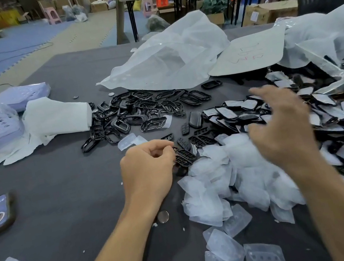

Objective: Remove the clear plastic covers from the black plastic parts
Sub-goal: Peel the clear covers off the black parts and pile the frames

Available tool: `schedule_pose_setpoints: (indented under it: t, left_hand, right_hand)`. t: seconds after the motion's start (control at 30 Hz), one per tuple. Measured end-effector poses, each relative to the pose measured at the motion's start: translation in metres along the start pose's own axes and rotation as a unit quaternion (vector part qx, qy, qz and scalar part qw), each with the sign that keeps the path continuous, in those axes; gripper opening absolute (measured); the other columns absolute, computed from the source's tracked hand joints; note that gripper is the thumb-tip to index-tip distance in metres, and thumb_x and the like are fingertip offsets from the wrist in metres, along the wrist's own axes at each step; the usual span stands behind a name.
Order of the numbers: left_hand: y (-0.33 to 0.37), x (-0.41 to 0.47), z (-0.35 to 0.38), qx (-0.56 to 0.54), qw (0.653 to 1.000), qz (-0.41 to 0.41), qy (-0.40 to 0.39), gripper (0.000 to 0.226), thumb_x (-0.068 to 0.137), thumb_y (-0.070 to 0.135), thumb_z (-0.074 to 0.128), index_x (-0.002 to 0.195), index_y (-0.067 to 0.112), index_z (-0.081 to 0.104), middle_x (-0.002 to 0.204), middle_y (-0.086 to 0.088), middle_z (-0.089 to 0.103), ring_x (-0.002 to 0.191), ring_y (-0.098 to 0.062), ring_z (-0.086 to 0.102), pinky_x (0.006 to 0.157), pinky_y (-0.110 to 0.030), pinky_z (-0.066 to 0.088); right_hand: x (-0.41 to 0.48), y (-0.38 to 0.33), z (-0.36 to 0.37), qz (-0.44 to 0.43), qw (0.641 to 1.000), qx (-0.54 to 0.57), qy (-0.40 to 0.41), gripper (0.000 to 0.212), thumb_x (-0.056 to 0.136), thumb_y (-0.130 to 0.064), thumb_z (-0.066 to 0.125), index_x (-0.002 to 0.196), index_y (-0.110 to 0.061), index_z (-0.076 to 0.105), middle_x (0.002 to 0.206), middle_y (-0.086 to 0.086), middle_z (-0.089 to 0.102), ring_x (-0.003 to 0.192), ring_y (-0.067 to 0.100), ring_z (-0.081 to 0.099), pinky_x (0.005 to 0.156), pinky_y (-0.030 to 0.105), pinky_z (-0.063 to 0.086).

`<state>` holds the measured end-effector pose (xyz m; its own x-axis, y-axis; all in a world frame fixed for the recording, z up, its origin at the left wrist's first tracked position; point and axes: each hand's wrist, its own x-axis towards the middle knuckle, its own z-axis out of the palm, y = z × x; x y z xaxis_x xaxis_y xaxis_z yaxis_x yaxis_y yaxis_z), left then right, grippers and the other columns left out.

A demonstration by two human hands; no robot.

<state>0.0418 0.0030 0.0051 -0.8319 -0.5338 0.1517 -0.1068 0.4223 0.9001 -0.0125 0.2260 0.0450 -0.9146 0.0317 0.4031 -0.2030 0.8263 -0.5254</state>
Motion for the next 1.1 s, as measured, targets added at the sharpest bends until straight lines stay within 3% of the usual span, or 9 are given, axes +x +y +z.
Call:
schedule_pose_setpoints:
  t: [0.13, 0.23, 0.33, 0.47, 0.57, 0.73, 0.87, 1.0, 1.1]
  left_hand:
    - [0.001, 0.012, 0.0, 0.159, 0.981, 0.078, 0.077, 0.024, 0.088, 0.033, 0.062, 0.102, 0.048, 0.075, 0.084, 0.033, 0.071, 0.083, 0.014, 0.06, 0.076, -0.001, 0.031]
    - [-0.01, 0.04, 0.005, 0.198, 0.974, 0.108, -0.002, 0.044, 0.095, 0.021, 0.06, 0.134, 0.038, 0.066, 0.144, 0.012, 0.061, 0.146, -0.01, 0.041, 0.116, -0.032, 0.034]
    - [-0.012, 0.064, 0.009, 0.203, 0.971, 0.113, -0.048, 0.049, 0.1, 0.015, 0.055, 0.147, 0.028, 0.056, 0.159, 0.004, 0.048, 0.157, -0.018, 0.021, 0.126, -0.044, 0.023]
    - [-0.017, 0.081, 0.014, 0.245, 0.962, 0.119, -0.036, 0.036, 0.098, 0.017, 0.062, 0.132, 0.024, 0.07, 0.142, -0.01, 0.062, 0.139, -0.027, 0.046, 0.124, -0.044, 0.025]
    - [-0.016, 0.08, 0.013, 0.24, 0.962, 0.132, 0.0, 0.019, 0.094, 0.018, 0.07, 0.108, 0.021, 0.082, 0.101, -0.006, 0.078, 0.103, -0.025, 0.061, 0.121, -0.041, 0.031]
    - [-0.005, 0.059, 0.008, 0.117, 0.98, 0.127, 0.1, 0.014, 0.093, 0.031, 0.07, 0.099, 0.033, 0.082, 0.078, 0.012, 0.077, 0.086, -0.02, 0.071, 0.088, -0.038, 0.055]
    - [0.0, 0.035, 0.003, -0.036, 0.996, 0.076, 0.009, 0.018, 0.095, 0.028, 0.068, 0.087, 0.042, 0.076, 0.073, 0.018, 0.074, 0.061, -0.008, 0.073, 0.061, -0.026, 0.06]
    - [-0.003, 0.008, 0.0, -0.068, 0.994, 0.078, -0.025, 0.024, 0.091, 0.019, 0.073, 0.091, 0.043, 0.079, 0.074, 0.016, 0.077, 0.067, -0.006, 0.075, 0.07, -0.029, 0.063]
    - [-0.007, -0.009, -0.005, -0.098, 0.994, 0.027, -0.042, 0.014, 0.083, 0.032, 0.08, 0.084, 0.046, 0.079, 0.064, 0.004, 0.075, 0.059, -0.017, 0.074, 0.064, -0.04, 0.065]
  right_hand:
    - [-0.019, -0.026, 0.038, -0.081, 0.993, 0.026, -0.082, 0.043, 0.088, -0.012, 0.071, 0.13, -0.022, 0.069, 0.134, -0.002, 0.066, 0.133, 0.02, 0.048, 0.121, 0.038, 0.026]
    - [-0.025, -0.03, 0.058, -0.096, 0.987, -0.007, -0.129, 0.043, 0.099, -0.031, 0.058, 0.142, -0.028, 0.059, 0.146, -0.007, 0.057, 0.142, 0.017, 0.036, 0.12, 0.033, 0.013]
    - [-0.026, -0.029, 0.069, -0.131, 0.978, -0.051, -0.152, 0.044, 0.104, -0.039, 0.05, 0.146, -0.027, 0.054, 0.15, -0.006, 0.051, 0.143, 0.019, 0.034, 0.117, 0.03, 0.005]
    - [-0.026, -0.029, 0.071, -0.134, 0.981, -0.033, -0.136, 0.035, 0.101, -0.033, 0.058, 0.134, -0.026, 0.066, 0.136, -0.006, 0.061, 0.134, 0.018, 0.042, 0.115, 0.028, 0.013]
    - [-0.025, -0.031, 0.07, -0.118, 0.984, -0.002, -0.131, 0.029, 0.096, -0.026, 0.067, 0.125, -0.025, 0.072, 0.125, -0.006, 0.067, 0.128, 0.014, 0.042, 0.113, 0.023, 0.018]
    - [-0.029, -0.036, 0.065, -0.108, 0.984, 0.025, -0.141, 0.022, 0.088, -0.01, 0.073, 0.103, -0.025, 0.08, 0.101, -0.005, 0.066, 0.118, 0.016, 0.051, 0.103, 0.018, 0.028]
    - [-0.029, -0.035, 0.058, -0.052, 0.986, 0.105, -0.122, 0.018, 0.083, -0.011, 0.079, 0.086, -0.029, 0.08, 0.096, -0.011, 0.062, 0.099, 0.009, 0.059, 0.093, 0.018, 0.043]
    - [-0.03, -0.034, 0.05, 0.014, 0.972, 0.223, -0.08, 0.014, 0.083, -0.014, 0.08, 0.08, -0.028, 0.079, 0.08, -0.012, 0.073, 0.081, 0.004, 0.067, 0.081, 0.028, 0.056]
    - [-0.029, -0.033, 0.043, 0.034, 0.957, 0.286, -0.037, 0.012, 0.086, -0.014, 0.078, 0.083, -0.026, 0.08, 0.073, -0.014, 0.074, 0.072, 0.003, 0.069, 0.071, 0.023, 0.058]
